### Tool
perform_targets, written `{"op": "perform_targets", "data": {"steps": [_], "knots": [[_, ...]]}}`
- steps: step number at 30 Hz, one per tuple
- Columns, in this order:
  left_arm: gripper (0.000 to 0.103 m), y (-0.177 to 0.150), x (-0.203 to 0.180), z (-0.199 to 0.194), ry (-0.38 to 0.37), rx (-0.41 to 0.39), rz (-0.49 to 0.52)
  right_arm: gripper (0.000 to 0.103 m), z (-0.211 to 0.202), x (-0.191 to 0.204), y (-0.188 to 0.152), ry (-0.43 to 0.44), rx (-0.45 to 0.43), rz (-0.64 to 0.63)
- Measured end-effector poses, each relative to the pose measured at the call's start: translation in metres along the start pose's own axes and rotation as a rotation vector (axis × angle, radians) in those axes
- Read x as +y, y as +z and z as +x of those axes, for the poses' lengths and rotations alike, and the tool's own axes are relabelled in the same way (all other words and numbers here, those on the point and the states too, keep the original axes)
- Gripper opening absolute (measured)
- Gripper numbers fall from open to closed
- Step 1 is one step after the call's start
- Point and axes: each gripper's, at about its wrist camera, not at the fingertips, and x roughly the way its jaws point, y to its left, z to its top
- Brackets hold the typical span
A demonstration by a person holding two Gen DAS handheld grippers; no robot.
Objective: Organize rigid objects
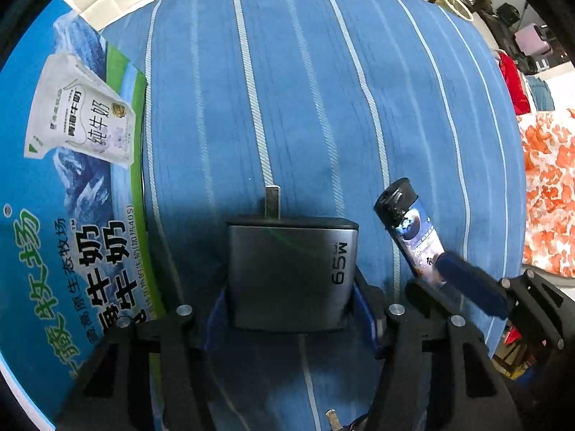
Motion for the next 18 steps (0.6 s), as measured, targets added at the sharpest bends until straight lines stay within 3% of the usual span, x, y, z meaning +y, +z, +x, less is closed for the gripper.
{"op": "perform_targets", "data": {"steps": [4, 6, 11, 13, 18], "knots": [[0.056, 0.002, -0.001, 0.002, 0.003, -0.001, -0.002, 0.028, -0.002, 0.000, -0.005, 0.015, 0.004, -0.009], [0.056, 0.002, -0.002, 0.003, -0.002, 0.002, -0.007, 0.029, 0.003, 0.000, -0.006, 0.114, 0.047, 0.022], [0.057, 0.003, -0.001, 0.002, -0.002, 0.000, 0.007, 0.023, 0.014, 0.011, -0.006, -0.022, 0.033, -0.031], [0.057, 0.003, -0.001, 0.003, -0.002, 0.000, 0.010, 0.000, 0.014, 0.004, -0.005, -0.061, 0.031, 0.038], [0.057, 0.000, -0.003, 0.003, -0.005, 0.000, 0.014, 0.000, -0.001, -0.022, -0.026, -0.082, 0.070, 0.187]]}}
